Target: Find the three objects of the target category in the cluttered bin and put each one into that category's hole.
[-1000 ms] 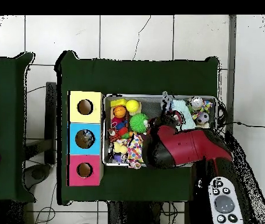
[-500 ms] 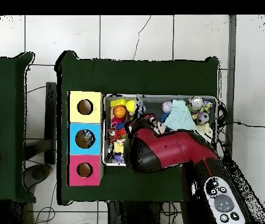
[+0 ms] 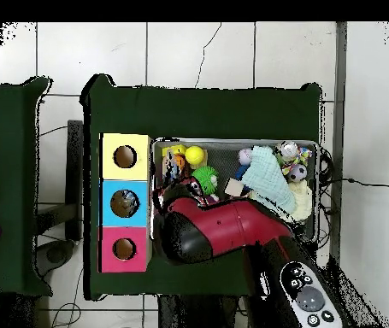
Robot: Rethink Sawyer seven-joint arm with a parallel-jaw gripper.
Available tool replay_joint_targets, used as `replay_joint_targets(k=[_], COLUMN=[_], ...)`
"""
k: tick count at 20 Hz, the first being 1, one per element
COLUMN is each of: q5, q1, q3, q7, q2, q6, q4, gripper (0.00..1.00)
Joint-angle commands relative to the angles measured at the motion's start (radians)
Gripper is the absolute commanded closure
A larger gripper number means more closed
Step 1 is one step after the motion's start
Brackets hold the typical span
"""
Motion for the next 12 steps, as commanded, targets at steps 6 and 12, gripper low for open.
replay_joint_targets(k=[6, 12], q5=[0.229, 0.322], q1=[0.016, 0.060], q3=[0.096, 0.080], q7=[0.205, 0.210], q2=[-0.164, -0.226], q6=[0.039, 0.056], q4=[0.187, 0.240], gripper=[1.00, 1.00])
